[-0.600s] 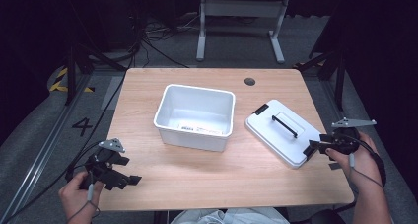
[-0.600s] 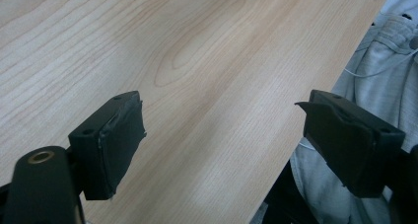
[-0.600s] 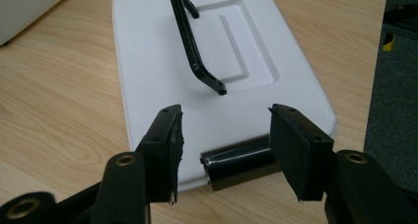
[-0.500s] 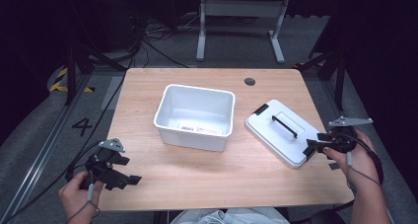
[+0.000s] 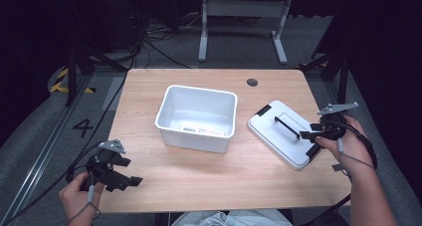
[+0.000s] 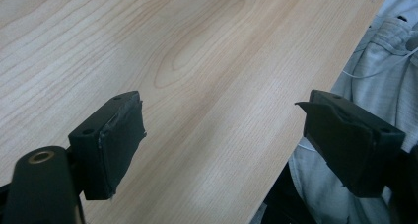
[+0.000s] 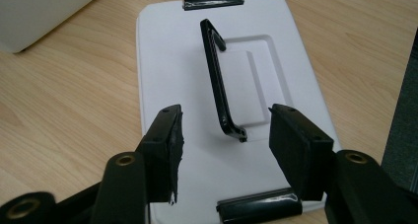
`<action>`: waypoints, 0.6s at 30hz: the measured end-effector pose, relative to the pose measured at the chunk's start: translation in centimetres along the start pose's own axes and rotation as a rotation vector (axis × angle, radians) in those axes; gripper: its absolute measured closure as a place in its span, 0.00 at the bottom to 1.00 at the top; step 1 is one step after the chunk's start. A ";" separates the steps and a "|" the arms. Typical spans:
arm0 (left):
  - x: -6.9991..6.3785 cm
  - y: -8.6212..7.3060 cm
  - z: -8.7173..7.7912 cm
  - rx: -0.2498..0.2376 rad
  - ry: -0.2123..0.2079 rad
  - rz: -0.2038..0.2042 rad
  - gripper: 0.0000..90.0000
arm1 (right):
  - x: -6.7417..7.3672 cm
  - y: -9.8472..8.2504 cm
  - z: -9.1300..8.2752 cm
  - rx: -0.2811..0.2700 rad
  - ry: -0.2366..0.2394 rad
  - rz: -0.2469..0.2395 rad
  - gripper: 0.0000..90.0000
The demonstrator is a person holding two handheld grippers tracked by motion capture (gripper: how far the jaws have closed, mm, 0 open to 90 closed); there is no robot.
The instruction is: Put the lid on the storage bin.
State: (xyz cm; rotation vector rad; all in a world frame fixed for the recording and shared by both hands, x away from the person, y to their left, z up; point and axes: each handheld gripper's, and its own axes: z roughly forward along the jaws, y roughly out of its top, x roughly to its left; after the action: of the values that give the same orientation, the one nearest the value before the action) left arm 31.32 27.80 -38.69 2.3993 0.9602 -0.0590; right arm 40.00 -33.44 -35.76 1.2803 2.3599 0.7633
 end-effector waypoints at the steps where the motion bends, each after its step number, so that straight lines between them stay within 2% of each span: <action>1: 0.0 0.0 0.0 0.001 0.001 0.000 0.18 | 0.0 0.3 0.1 0.006 0.000 -0.003 0.53; 9: -0.1 0.0 0.0 0.000 0.000 0.000 0.18 | 0.1 2.4 1.6 0.064 0.019 -0.022 0.54; 18: -0.1 -0.1 0.0 -0.004 0.004 -0.002 0.18 | 0.2 4.0 4.5 0.144 0.032 -0.028 0.60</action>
State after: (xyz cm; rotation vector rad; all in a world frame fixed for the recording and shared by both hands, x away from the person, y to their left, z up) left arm 31.23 27.80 -38.74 2.3956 0.9635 -0.0531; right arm 44.96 -30.20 -36.96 1.2978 2.4920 0.6195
